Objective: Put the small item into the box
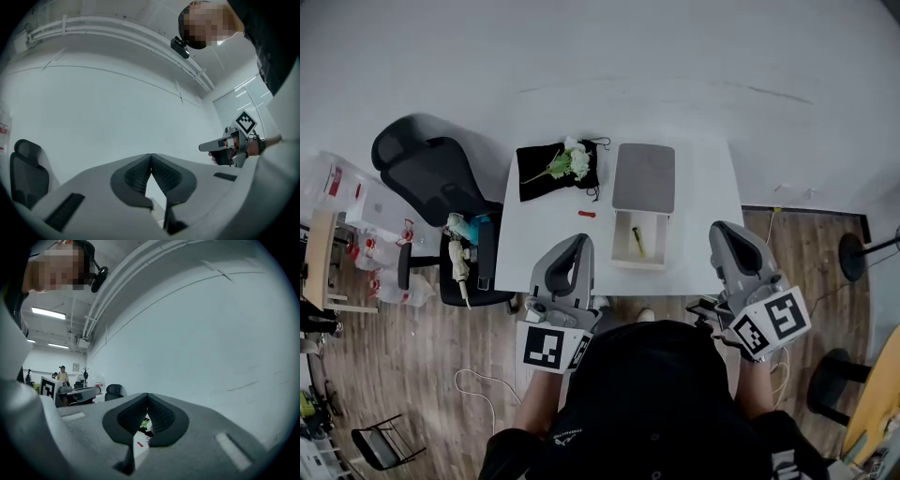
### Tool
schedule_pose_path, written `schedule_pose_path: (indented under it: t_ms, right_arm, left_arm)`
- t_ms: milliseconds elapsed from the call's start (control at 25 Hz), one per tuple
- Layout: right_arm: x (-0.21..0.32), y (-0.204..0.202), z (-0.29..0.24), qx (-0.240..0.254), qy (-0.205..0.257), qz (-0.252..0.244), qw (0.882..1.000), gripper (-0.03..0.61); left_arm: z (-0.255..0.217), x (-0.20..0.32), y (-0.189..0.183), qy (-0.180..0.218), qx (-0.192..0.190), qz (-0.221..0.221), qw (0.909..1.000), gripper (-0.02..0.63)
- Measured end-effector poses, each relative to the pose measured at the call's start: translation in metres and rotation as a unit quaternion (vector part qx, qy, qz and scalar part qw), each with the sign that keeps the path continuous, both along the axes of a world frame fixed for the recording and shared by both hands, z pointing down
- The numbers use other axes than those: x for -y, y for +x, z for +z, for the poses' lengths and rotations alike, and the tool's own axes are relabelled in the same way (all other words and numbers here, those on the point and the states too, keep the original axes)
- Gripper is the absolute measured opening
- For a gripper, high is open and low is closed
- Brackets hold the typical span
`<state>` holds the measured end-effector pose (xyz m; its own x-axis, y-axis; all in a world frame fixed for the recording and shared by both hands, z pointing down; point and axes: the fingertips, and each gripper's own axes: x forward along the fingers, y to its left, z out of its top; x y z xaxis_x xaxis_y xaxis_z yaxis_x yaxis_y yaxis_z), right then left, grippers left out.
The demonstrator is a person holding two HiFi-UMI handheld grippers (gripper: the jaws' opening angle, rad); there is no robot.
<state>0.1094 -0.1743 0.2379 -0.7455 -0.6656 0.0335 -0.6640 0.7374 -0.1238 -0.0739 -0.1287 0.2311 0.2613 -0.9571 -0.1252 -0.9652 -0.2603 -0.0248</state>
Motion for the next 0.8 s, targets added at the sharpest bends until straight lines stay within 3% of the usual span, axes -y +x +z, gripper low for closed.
schedule_pose_path:
  t_ms: [400, 800]
  right_arm:
    - [-0.006, 0.005, -0.027, 0.02, 0.039, 0.02, 0.999, 0.005]
    - [-0.005, 0.0, -0.024, 0.022, 0.034, 0.015, 0.999, 0.005]
  left_arm:
    - [-0.009, -0.003, -0.004, 0.012, -0.001, 0.001, 0.9999, 0.005]
    - [-0.003, -0.004, 0.0, 0.0, 0.0, 0.009, 1.0, 0.005]
